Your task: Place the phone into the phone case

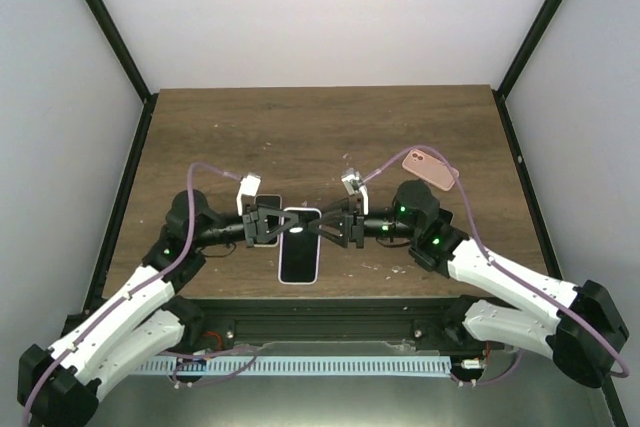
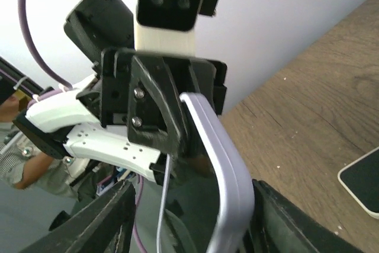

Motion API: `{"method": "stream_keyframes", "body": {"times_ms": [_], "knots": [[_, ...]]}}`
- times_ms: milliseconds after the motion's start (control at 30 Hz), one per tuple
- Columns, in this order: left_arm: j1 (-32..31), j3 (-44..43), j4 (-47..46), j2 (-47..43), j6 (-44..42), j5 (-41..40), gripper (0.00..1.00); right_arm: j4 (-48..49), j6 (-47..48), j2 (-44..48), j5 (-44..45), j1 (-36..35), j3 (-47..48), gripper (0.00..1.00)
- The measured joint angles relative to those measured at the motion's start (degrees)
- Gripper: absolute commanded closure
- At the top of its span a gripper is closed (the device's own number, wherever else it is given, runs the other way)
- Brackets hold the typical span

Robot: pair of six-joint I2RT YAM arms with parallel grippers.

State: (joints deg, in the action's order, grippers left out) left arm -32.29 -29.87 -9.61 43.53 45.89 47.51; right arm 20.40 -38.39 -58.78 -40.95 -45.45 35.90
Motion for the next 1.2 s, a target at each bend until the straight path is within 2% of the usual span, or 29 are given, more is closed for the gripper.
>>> {"method": "stream_keyframes", "body": {"times_ms": [133,300,433,467,567,733,833,967,1200], "knots": [[0.0,0.1,-1.0,-1.2,1.7,-2.4,1.0,0.3,-0.1,-0.1,-1.0,0.0,-1.7,0.46],[0.0,0.1,-1.7,-1.0,2.3,-3.9,1.0,1.7,-0.9,-2.3,-4.3,0.0,-2.8,0.81],[0.0,0.1,-2.4,-0.1,2.7,-4.3,1.0,3.5,-2.3,-2.6,-6.0,0.0,-3.8,0.98],[0.0,0.1,-2.8,-0.1,2.5,-3.9,0.97,4.2,-3.0,-2.6,-6.6,0.2,-4.0,0.99],[0.0,0.1,-4.6,-0.2,2.7,-3.3,0.77,5.2,-3.7,-1.6,-7.0,0.3,-4.0,0.99],[0.1,0.0,-4.5,-0.8,4.7,-4.6,0.59,3.3,-1.4,0.5,-5.2,0.3,-4.3,0.99],[0.1,-0.5,-3.1,-2.0,5.0,-5.1,0.54,2.7,-0.1,2.2,-4.3,0.3,-4.3,0.99],[0.1,-1.5,-1.4,-2.9,4.7,-5.2,0.54,2.8,0.5,3.7,-3.9,0.3,-4.3,0.99],[0.1,-1.9,0.6,-2.5,3.2,-4.8,0.73,1.4,1.4,3.8,-3.2,0.3,-4.3,0.99]]}}
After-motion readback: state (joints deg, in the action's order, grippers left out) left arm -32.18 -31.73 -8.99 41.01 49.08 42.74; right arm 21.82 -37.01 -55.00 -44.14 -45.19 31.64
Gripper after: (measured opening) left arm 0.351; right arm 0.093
